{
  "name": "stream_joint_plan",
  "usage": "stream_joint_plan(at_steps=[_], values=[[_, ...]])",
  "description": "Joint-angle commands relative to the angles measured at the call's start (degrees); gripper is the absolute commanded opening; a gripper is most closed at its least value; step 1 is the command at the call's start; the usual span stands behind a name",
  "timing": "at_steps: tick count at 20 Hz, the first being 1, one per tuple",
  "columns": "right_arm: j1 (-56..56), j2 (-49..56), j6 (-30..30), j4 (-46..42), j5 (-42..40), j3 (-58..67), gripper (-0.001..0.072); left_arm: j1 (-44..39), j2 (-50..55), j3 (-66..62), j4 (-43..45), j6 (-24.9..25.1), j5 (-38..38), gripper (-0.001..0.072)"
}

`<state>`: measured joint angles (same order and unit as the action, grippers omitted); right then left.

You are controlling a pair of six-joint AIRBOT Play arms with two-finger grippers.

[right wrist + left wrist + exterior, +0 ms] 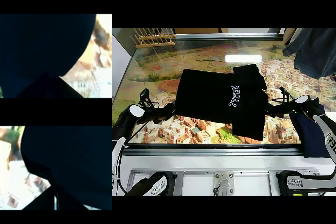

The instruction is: Fold the clothes and pants, and hang the long-sleeved shirts on hangers.

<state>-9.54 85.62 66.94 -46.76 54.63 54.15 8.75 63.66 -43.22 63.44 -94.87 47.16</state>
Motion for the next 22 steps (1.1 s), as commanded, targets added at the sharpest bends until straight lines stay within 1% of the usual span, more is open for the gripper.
stream_joint_plan(at_steps=[1,5,8,10,13,16,19,21,22], values=[[-0.8,-6.3,-1.0,-1.9,0.5,5.9,0.0010,0.1,-1.3,-7.3,0.0,0.1,2.4,0.0006],[-1.6,-19.7,-1.0,-3.4,3.9,22.1,0.0010,0.0,-10.6,-25.1,0.0,0.6,2.7,0.0006],[-1.6,-29.9,-1.0,-3.3,2.8,31.4,0.0010,0.0,-18.8,-36.9,0.0,0.6,2.5,0.0006],[-1.6,-37.2,-1.0,-3.4,-0.7,34.2,0.0010,0.0,-24.5,-41.6,0.1,0.6,1.1,0.0006],[-1.6,-46.6,-1.0,-3.6,-6.4,34.4,0.0010,0.0,-31.6,-44.9,0.1,0.6,-1.4,0.0006],[-1.6,-52.3,-0.7,-3.6,-7.3,34.4,0.0010,0.0,-36.9,-44.3,0.1,0.6,-5.3,0.0006],[-1.6,-53.9,2.9,-3.6,-6.8,34.4,0.0009,0.0,-38.3,-42.7,0.0,0.6,-6.1,0.0006],[-1.6,-52.8,5.4,-3.6,-4.3,34.4,0.0009,0.1,-36.9,-40.5,0.1,0.6,-4.9,0.0006],[-1.6,-51.5,7.2,-3.6,-1.9,34.3,0.0009,0.0,-35.5,-39.3,0.0,0.6,-3.9,0.0006]])
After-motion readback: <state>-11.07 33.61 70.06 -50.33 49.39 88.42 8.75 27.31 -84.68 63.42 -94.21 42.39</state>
